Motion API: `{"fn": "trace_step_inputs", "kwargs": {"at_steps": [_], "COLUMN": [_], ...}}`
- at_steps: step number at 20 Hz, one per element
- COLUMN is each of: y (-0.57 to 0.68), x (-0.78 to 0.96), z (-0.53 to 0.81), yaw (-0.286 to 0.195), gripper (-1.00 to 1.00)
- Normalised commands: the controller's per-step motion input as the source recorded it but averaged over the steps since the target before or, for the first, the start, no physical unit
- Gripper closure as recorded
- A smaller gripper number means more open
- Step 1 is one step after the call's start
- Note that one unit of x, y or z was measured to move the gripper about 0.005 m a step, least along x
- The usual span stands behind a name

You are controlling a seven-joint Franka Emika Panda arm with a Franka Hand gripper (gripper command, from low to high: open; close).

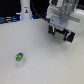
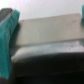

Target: Open the kcup holder, insert the kcup into the holder, and close the kcup holder

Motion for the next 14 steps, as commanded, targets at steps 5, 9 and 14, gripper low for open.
{"fn": "trace_step_inputs", "kwargs": {"at_steps": [5, 9, 14], "y": [-0.33, -0.4, -0.23], "x": [0.83, 0.87, 0.5], "z": [0.22, 0.21, 0.22], "yaw": [-0.052, -0.064, -0.079], "gripper": [1.0, 1.0, -1.0]}}
